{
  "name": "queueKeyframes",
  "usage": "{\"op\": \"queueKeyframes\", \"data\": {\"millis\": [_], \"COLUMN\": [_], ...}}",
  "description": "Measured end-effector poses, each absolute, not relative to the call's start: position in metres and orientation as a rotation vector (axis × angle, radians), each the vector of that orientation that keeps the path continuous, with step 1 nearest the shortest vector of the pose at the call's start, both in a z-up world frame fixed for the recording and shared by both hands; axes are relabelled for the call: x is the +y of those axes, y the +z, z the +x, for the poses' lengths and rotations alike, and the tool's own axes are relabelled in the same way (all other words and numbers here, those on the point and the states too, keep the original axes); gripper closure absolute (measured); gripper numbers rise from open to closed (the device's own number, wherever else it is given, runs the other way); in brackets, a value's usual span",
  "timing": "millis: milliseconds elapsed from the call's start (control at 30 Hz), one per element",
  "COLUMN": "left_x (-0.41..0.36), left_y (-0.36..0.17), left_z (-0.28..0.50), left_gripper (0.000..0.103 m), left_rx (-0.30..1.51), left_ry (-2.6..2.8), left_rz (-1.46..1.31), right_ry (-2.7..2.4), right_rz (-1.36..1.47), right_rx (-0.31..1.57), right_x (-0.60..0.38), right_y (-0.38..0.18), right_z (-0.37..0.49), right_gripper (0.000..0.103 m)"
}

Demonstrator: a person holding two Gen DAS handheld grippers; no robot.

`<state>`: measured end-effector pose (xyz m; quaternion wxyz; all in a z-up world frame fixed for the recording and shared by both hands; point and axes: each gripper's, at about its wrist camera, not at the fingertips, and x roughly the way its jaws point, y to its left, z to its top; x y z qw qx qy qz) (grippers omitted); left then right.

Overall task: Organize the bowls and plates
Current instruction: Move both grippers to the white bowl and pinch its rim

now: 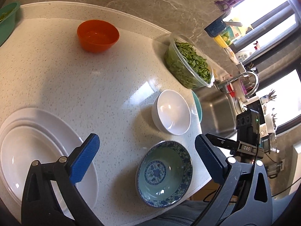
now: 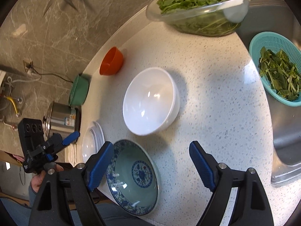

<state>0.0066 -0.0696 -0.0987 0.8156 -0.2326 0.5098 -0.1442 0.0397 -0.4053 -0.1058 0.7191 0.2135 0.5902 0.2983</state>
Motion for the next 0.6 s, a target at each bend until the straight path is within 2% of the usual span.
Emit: {"op": "queueKeyframes", "data": {"millis": [133, 267, 400, 600], "left_x": [-0.073, -0.096, -0.123, -0.141], "left_y": [-0.102, -0.108, -0.124, -0.152], "left_z": [0.03, 0.062, 0.089, 0.11], "left_gripper": [0.0, 0.0, 0.001, 0.001], "left_rx": [1.106, 1.153, 1.206, 1.279], "left_ry": [-0.307, -0.327, -0.326, -0.347], "left_rz": [-0.496, -0.375, -0.25, -0.216], "right_ry": [0.639, 0.617, 0.593, 0.564], "right_rz": [0.487, 0.485, 0.494, 0.574], "right_rx": [1.273, 1.246, 1.269, 1.311], "right_x": [-0.41, -0.409, -0.41, -0.427], "right_y": [-0.1, -0.096, -0.103, -0.123], "right_z": [0.055, 0.077, 0.094, 0.102], "right_gripper": [0.018, 0.018, 0.018, 0.018]}}
